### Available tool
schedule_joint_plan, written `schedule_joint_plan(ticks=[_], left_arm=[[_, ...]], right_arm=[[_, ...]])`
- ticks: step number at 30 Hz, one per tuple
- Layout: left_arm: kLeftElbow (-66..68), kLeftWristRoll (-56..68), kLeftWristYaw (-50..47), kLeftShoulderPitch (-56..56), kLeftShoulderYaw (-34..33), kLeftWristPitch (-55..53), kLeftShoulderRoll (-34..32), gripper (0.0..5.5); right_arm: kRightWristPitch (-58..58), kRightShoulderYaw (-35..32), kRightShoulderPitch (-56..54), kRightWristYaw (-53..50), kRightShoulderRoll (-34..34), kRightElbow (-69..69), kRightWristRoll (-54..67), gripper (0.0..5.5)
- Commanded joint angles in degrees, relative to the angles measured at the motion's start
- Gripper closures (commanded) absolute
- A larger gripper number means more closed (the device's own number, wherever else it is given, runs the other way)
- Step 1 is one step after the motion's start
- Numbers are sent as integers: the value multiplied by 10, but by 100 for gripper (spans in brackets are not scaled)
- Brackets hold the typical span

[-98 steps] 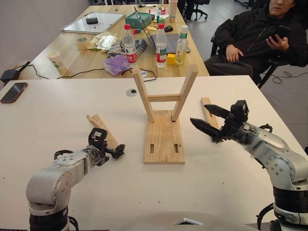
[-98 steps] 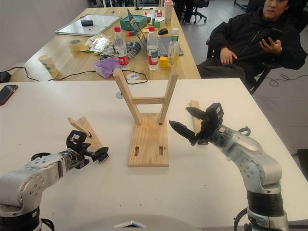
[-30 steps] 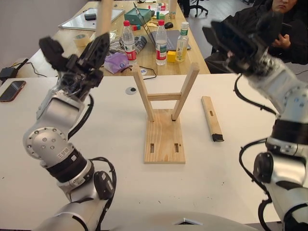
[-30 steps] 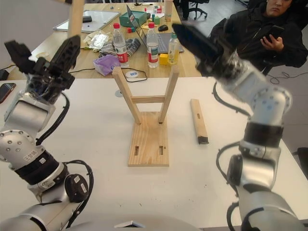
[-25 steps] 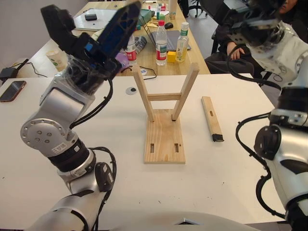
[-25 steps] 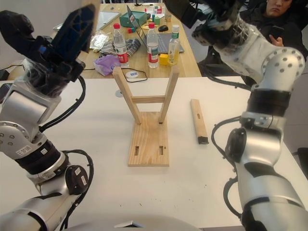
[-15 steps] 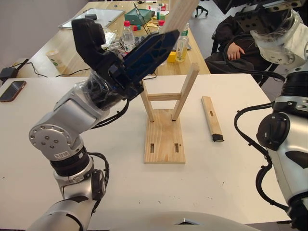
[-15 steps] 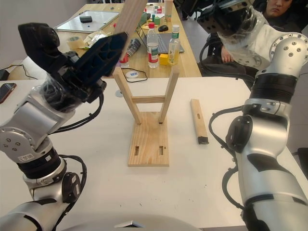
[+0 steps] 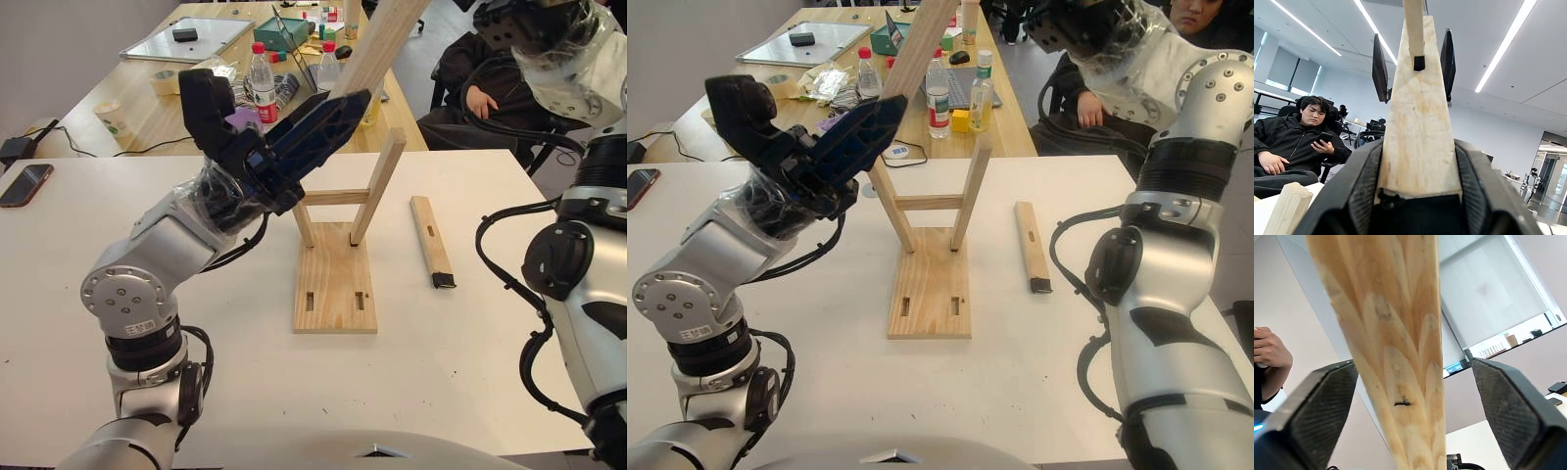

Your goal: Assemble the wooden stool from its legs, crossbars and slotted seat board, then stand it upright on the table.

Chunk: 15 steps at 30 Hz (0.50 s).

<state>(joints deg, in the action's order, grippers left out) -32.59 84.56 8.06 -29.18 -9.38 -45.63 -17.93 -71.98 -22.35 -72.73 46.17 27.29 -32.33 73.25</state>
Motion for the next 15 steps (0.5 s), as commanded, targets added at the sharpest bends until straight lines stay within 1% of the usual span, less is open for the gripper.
schedule_joint_plan(ticks=[1,8,9,10,11,12,15], left_arm=[[-9,-27,14,10,14,13,-16,349],[-7,-52,29,25,21,29,-24,349],[-6,-54,30,25,21,31,-25,312],[-4,-58,30,25,20,33,-26,307],[-3,-58,31,25,21,34,-27,285],[-2,-59,29,24,20,36,-27,277],[1,-61,24,25,19,39,-31,229]], right_arm=[[-8,7,-7,9,-5,16,-17,218],[-22,15,-2,24,2,26,-33,329],[-24,14,0,25,3,30,-34,337],[-25,13,1,27,3,31,-36,337],[-25,12,2,28,3,33,-38,339],[-25,10,2,27,2,33,-40,339],[-20,5,4,25,1,34,-45,341]])
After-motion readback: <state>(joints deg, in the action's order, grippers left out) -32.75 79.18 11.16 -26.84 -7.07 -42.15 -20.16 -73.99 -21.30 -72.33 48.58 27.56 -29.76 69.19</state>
